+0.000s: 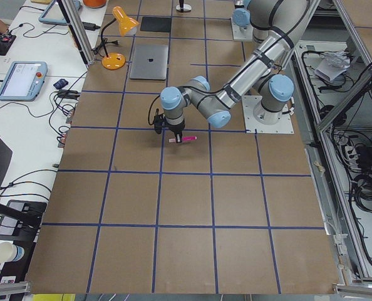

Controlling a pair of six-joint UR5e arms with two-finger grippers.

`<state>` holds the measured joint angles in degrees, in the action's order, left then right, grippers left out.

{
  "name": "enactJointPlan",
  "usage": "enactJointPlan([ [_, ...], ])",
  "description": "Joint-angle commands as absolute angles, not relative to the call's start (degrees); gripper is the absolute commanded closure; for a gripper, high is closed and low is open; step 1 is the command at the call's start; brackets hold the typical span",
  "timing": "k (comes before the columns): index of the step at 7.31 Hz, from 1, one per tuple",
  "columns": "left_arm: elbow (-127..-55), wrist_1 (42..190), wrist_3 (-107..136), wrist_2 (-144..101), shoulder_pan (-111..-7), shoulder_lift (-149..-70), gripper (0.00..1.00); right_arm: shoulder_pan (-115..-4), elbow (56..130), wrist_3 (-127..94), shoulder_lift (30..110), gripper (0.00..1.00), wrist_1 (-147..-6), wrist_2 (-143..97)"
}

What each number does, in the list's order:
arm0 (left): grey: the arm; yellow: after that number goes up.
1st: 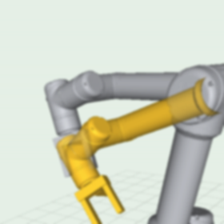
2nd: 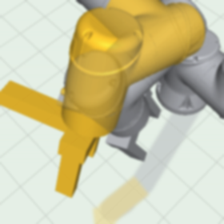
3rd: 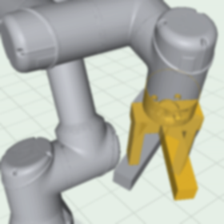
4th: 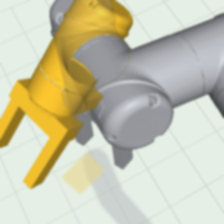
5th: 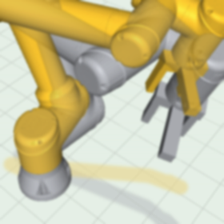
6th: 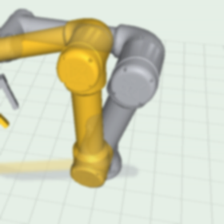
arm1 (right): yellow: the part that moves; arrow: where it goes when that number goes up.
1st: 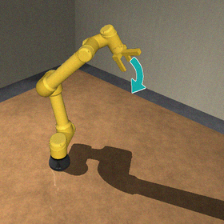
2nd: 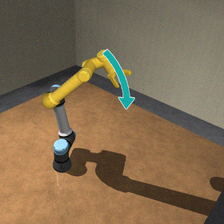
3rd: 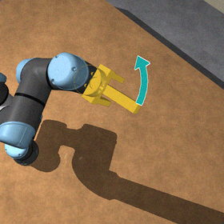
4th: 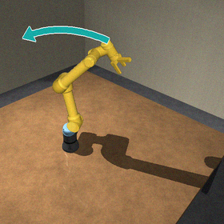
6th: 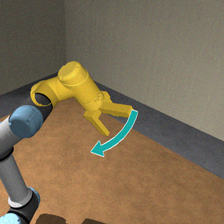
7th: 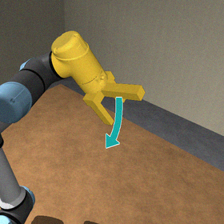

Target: Place pen and mouse around notebook

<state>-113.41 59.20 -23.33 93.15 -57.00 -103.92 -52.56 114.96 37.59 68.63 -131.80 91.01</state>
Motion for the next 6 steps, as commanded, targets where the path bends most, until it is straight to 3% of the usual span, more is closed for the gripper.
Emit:
enactJointPlan([
  [1, -113.73, 65.28, -8.06, 93.07, -65.44, -98.90, 0.96, -52.56, 115.49, 37.53, 68.73, 0.36, -132.10, 94.19],
  [2, -113.82, 66.09, -1.12, 93.08, -69.74, -97.31, 0.96, -52.56, 115.31, 37.36, 69.17, 0.57, -131.75, 95.35],
  [4, -113.73, 68.63, 15.29, 92.72, -80.80, -95.72, 0.98, -52.65, 114.96, 37.18, 69.52, 0.87, -131.40, 94.93],
  [6, -112.94, 67.51, 38.37, 91.59, -91.01, -97.99, 0.98, -54.48, 110.87, 36.22, 70.40, 0.86, -131.23, 93.96],
])
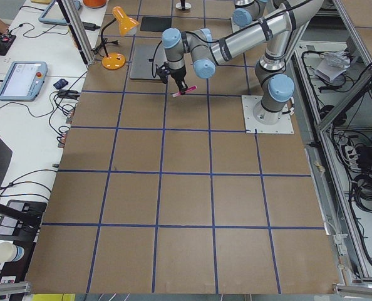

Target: Place pen and mouse around notebook

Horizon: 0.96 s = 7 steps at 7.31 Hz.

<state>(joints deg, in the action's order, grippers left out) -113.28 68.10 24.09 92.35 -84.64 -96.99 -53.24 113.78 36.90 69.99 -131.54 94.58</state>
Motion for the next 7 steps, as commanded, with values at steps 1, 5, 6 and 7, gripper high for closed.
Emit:
enactJointPlan([
  [1, -112.85, 65.50, 48.76, 88.45, -94.62, -99.13, 0.98, -58.15, 106.39, 33.60, 69.62, 0.86, -128.87, 92.13],
  [5, -107.78, 59.15, 79.06, 84.81, -102.91, -106.06, 0.98, -76.78, 95.57, 10.23, 59.09, 0.86, -128.85, 90.27],
  [6, -106.45, 60.11, 81.02, 84.99, -103.96, -106.69, 0.98, -78.03, 95.36, 8.19, 58.45, 0.86, -129.20, 90.35],
  [7, -106.44, 60.29, 86.95, 84.73, -105.02, -107.31, 0.97, -78.05, 95.27, 8.52, 57.84, 0.85, -129.20, 90.35],
])
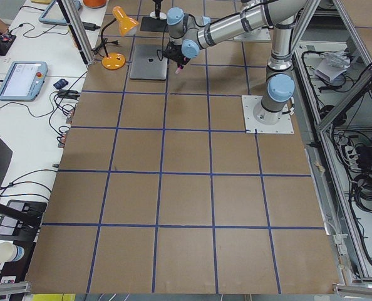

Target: Place pen and mouse around notebook

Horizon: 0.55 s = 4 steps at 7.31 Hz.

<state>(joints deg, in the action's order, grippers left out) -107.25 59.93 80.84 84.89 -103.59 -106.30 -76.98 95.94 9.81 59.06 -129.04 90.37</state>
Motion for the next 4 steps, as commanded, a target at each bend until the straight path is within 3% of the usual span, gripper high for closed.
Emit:
enactJointPlan([
  [1, -106.61, 60.29, 90.93, 84.64, -106.25, -108.10, 0.96, -78.05, 95.27, 8.53, 57.83, 0.77, -129.11, 90.35],
  [2, -106.35, 60.12, 96.01, 82.81, -107.04, -109.58, 0.97, -78.05, 95.27, 8.18, 57.83, 0.18, -129.11, 90.87],
  [3, -105.91, 59.86, 100.68, 80.53, -108.01, -110.12, 0.97, -77.96, 95.27, 7.56, 57.92, 0.00, -129.02, 91.14],
  [4, -105.91, 59.33, 104.12, 80.51, -109.76, -110.74, 0.96, -77.96, 94.75, 6.95, 58.44, 0.00, -128.41, 91.32],
])
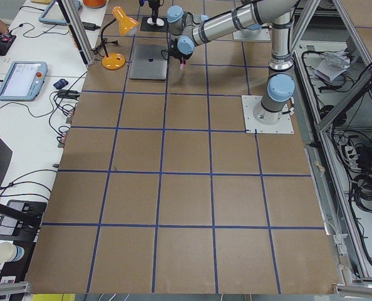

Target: Place pen and mouse around notebook

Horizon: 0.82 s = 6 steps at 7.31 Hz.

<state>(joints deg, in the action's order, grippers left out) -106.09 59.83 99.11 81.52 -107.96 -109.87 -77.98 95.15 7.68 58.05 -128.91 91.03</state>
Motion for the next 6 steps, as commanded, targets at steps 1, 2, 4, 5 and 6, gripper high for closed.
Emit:
enactJointPlan([
  [1, -105.91, 59.15, 104.93, 80.33, -110.82, -112.48, 0.96, -78.05, 94.31, 6.94, 59.58, 0.00, -128.15, 91.41],
  [2, -105.91, 59.06, 105.90, 80.42, -111.27, -113.02, 0.96, -78.39, 94.13, 6.94, 62.37, 0.00, -127.27, 91.49],
  [4, -105.91, 57.23, 107.23, 80.59, -111.45, -114.69, 0.92, -80.40, 93.00, 6.07, 72.19, 0.00, -117.74, 90.79],
  [5, -105.91, 54.35, 106.88, 80.68, -111.45, -116.00, 0.82, -83.03, 90.12, 2.67, 76.34, 0.00, -110.64, 91.14],
  [6, -105.91, 54.32, 106.61, 80.77, -111.62, -117.06, 0.54, -83.75, 84.35, 1.42, 79.25, 0.00, -99.26, 90.97],
])
